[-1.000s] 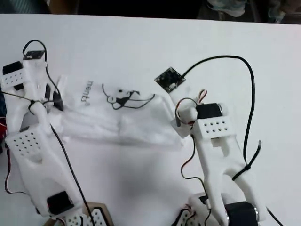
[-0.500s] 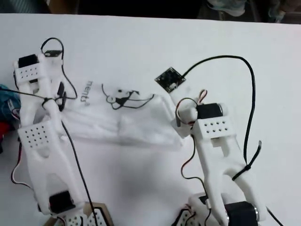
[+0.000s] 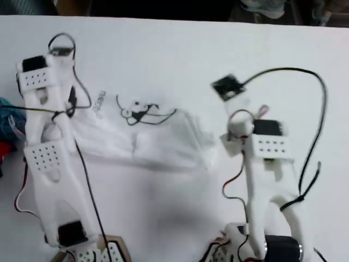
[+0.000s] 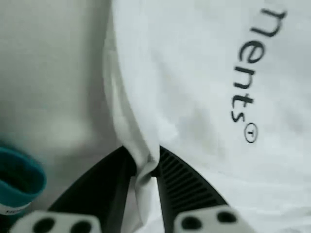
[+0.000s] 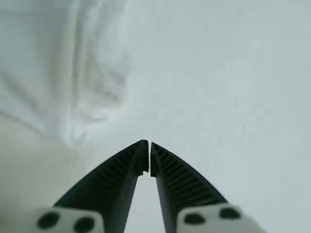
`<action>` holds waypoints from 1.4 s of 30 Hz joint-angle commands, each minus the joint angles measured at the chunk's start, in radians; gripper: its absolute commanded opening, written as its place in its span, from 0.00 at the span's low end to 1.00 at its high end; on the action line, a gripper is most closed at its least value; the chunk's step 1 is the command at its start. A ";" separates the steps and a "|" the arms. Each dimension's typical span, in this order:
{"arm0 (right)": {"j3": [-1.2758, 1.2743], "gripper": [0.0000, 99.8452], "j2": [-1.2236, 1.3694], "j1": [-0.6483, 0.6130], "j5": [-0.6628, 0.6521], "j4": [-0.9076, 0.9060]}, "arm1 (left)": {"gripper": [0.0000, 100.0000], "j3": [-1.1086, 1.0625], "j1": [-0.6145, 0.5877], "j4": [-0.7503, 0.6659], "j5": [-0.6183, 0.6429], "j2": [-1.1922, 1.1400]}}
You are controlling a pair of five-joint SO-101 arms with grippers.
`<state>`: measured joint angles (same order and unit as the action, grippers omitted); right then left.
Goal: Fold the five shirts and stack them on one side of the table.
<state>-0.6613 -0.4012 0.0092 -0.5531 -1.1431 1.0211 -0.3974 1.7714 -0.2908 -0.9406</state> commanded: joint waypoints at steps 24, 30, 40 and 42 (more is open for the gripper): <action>-0.463 0.02 -0.044 0.237 0.348 0.705 | 0.02 -0.460 0.660 0.012 0.107 0.641; -0.463 0.02 -0.042 0.271 0.358 0.711 | 0.02 -0.455 0.789 0.008 0.114 0.658; -0.460 0.02 -0.042 0.363 0.462 0.711 | 0.02 -0.463 0.939 -0.103 0.106 0.644; -0.460 0.02 -0.041 0.363 0.462 0.711 | 0.02 -0.463 0.945 -0.133 0.106 0.643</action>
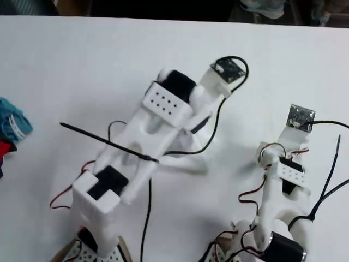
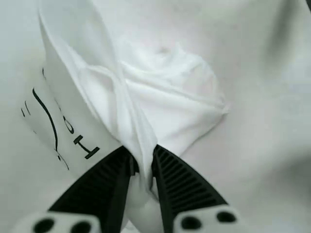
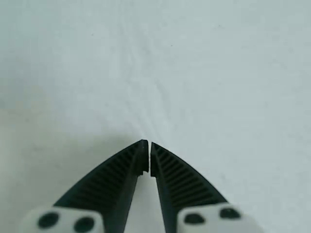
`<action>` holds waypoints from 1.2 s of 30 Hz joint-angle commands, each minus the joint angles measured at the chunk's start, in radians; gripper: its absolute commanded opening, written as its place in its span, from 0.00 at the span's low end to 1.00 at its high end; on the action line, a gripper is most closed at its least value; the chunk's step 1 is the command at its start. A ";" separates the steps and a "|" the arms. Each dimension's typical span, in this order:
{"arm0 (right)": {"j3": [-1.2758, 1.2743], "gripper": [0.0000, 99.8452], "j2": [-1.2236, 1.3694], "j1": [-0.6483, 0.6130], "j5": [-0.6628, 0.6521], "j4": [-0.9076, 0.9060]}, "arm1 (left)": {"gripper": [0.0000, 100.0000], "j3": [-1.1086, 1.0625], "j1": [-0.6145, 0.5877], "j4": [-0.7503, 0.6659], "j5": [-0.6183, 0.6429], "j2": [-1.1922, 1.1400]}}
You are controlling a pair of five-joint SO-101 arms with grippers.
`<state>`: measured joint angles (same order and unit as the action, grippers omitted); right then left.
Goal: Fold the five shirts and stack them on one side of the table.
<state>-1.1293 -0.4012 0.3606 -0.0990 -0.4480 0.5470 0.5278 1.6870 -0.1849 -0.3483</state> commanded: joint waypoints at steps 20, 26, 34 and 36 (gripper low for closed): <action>0.008 0.02 -0.038 0.010 0.008 0.016 | 0.18 0.021 0.051 -0.170 0.000 -0.227; 0.008 0.02 -0.038 0.010 0.008 0.016 | 0.23 0.021 0.031 -0.164 0.000 -0.166; 0.009 0.02 -0.036 0.010 0.008 0.016 | 0.23 0.163 -0.092 -0.091 0.000 0.000; 0.009 0.02 -0.036 0.010 0.008 0.016 | 0.23 0.220 -0.143 -0.071 0.003 0.014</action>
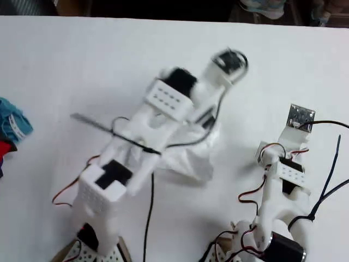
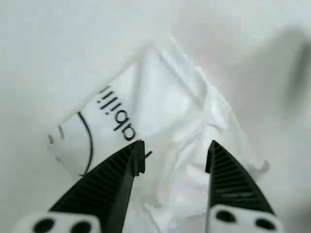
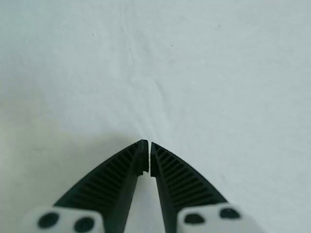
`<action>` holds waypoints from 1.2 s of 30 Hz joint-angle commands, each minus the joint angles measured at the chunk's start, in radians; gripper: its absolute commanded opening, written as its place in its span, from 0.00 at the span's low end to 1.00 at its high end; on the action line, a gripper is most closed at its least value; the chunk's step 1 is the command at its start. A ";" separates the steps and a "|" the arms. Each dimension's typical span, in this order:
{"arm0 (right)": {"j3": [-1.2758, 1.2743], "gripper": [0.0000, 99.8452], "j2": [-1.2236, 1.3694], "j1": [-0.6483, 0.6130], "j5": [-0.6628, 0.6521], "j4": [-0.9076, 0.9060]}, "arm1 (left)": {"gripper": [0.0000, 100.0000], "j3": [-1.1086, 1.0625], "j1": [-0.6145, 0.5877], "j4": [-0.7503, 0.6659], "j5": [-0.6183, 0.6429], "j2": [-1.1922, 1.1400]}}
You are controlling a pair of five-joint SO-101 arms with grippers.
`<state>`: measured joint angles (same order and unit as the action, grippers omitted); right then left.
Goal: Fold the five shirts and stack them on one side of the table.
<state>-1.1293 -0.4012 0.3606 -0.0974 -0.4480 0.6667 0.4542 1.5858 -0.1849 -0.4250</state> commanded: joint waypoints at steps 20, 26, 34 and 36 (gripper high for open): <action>0.612 0.02 -0.035 -0.384 -0.101 -0.493 | 0.23 -0.122 -0.356 -0.229 0.006 -0.264; 0.635 0.02 0.061 -0.519 -0.101 -0.417 | 0.23 -0.122 -0.423 -0.245 0.006 -0.270; 0.787 0.02 0.341 -0.576 -0.101 -0.410 | 0.23 -0.122 -0.463 -0.190 0.006 -0.229; 0.864 0.02 0.384 -0.602 -0.101 -0.453 | 0.23 -0.124 -0.477 -0.175 0.006 -0.227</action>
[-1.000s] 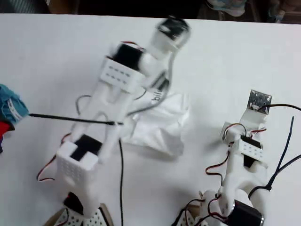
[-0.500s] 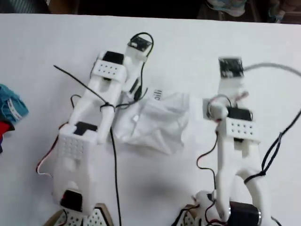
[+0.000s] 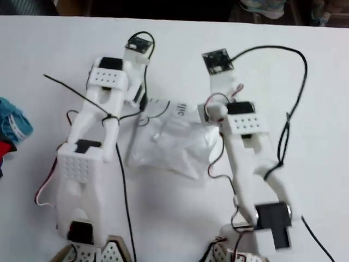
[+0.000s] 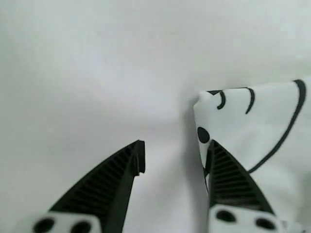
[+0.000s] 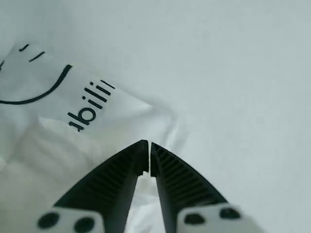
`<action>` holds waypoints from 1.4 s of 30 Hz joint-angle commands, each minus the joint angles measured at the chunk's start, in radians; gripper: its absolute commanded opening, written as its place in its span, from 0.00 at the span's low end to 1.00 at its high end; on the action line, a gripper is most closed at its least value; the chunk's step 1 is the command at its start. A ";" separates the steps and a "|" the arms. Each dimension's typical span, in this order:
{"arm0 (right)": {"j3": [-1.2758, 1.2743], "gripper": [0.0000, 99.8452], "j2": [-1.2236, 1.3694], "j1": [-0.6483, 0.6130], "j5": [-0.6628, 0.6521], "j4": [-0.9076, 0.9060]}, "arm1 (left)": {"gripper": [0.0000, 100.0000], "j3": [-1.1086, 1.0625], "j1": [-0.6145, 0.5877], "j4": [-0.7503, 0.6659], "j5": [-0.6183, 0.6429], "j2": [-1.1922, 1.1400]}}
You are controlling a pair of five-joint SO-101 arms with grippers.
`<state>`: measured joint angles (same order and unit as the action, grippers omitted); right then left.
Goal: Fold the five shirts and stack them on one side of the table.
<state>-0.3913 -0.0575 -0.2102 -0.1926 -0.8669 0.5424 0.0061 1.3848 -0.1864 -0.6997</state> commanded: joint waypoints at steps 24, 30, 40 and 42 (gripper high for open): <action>0.324 0.02 0.148 -0.173 -0.517 -0.587 | 0.23 -0.013 -0.141 -0.081 0.008 -0.120; 0.319 0.02 0.054 -0.180 -0.592 -0.690 | 0.23 -0.013 -0.141 -0.081 0.008 -0.124; 0.302 0.02 0.067 -0.174 -0.413 -0.423 | 0.23 -0.015 -0.141 -0.083 0.008 -0.126; 0.302 0.02 0.093 -0.180 -0.344 -0.341 | 0.23 -0.015 -0.141 -0.083 0.008 -0.126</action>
<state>-0.1105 0.0407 -0.3897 -0.6283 -1.3288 0.5178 -0.1320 1.3326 -0.1864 -0.8193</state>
